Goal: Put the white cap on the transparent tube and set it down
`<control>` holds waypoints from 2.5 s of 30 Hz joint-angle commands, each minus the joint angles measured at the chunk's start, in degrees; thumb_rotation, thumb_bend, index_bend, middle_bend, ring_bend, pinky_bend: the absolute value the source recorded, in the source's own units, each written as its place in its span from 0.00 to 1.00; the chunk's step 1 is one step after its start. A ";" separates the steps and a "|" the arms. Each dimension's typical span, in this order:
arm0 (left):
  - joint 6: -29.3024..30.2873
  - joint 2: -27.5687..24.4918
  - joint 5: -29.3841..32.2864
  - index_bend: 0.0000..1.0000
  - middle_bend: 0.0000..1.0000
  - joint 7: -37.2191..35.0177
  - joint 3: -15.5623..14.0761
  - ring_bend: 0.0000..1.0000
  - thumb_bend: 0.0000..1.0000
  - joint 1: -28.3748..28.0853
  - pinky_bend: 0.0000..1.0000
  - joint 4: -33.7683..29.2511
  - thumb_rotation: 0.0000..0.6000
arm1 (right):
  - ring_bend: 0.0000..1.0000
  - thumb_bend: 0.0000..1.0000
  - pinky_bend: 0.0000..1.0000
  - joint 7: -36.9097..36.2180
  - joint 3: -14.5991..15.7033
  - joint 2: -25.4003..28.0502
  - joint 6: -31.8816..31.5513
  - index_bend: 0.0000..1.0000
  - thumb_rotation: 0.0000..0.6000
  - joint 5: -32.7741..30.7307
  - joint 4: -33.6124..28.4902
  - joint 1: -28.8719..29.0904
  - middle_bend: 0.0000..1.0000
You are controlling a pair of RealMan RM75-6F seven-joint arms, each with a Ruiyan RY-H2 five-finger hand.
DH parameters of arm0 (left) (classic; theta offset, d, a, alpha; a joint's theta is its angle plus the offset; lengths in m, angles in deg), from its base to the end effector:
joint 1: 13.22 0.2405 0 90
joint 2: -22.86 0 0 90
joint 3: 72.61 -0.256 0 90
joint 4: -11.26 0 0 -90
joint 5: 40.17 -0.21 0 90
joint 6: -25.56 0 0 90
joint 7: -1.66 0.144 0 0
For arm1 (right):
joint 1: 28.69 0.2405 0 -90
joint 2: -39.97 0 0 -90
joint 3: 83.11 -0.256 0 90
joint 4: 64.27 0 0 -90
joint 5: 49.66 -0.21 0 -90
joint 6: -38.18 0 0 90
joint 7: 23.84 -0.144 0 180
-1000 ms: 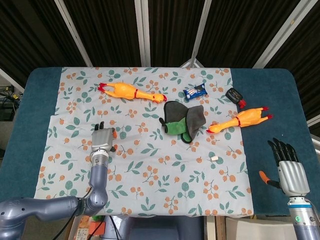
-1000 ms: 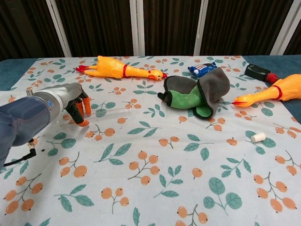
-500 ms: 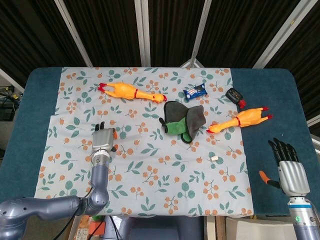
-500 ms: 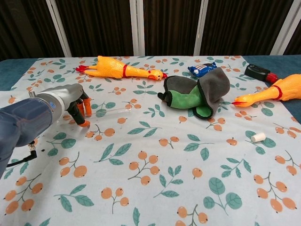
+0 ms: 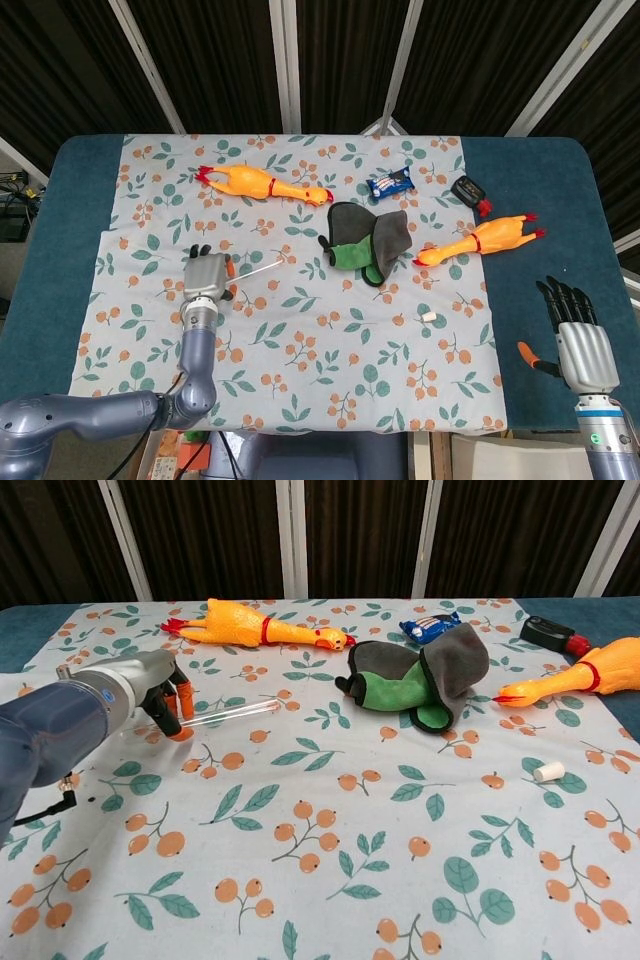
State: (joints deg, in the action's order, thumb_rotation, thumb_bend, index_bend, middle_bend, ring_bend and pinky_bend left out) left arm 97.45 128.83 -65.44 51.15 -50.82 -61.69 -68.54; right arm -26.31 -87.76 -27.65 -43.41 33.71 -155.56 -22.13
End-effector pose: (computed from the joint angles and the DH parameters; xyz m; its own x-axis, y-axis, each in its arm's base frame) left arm -0.1306 0.3574 -0.0593 0.3837 0.3243 0.8647 0.8887 0.1248 -0.4411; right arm -0.3101 -0.1965 0.1396 0.3079 -0.0247 0.9511 -0.9513 0.0073 0.3081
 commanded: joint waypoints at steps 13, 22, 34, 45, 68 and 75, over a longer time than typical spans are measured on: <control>-0.56 -3.74 -14.13 0.63 0.64 -8.18 -5.11 0.13 0.76 2.58 0.00 -1.82 1.00 | 0.00 0.31 0.00 0.41 0.16 -0.06 -0.10 0.00 1.00 0.31 -0.14 -0.02 0.00; -1.69 -6.74 -28.36 0.64 0.64 -19.82 -10.67 0.13 0.77 6.07 0.00 -0.65 1.00 | 0.00 0.31 0.00 0.69 0.23 0.12 -0.02 0.00 1.00 0.24 -0.32 -0.06 0.00; -2.43 -11.19 -38.56 0.64 0.64 -35.13 -11.98 0.13 0.77 9.95 0.00 1.18 1.00 | 0.00 0.31 0.00 3.88 -0.04 -0.28 1.32 0.00 1.00 -0.54 -2.67 0.84 0.00; -2.50 -14.18 -44.85 0.65 0.65 -47.07 -11.66 0.13 0.80 12.23 0.00 4.43 1.00 | 0.00 0.31 0.00 11.62 -1.63 -4.00 5.89 0.03 1.00 -4.38 -6.03 4.42 0.00; -3.30 -17.99 -48.80 0.65 0.66 -50.84 -8.65 0.14 0.80 11.80 0.00 0.24 1.00 | 0.00 0.31 0.00 23.92 -3.87 -12.41 15.55 0.36 1.00 -9.84 -2.77 14.44 0.11; -3.39 -18.60 -48.69 0.65 0.66 -50.14 -8.40 0.14 0.80 12.02 0.00 -0.93 1.00 | 0.00 0.31 0.00 24.32 -2.69 -13.90 16.94 0.40 1.00 -9.22 0.49 15.83 0.12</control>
State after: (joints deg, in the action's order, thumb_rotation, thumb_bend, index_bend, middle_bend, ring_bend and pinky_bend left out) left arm 94.07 110.26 -114.14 0.97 -59.24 -49.70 -69.42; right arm -1.78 -90.66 -41.22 -26.63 24.40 -155.44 -6.48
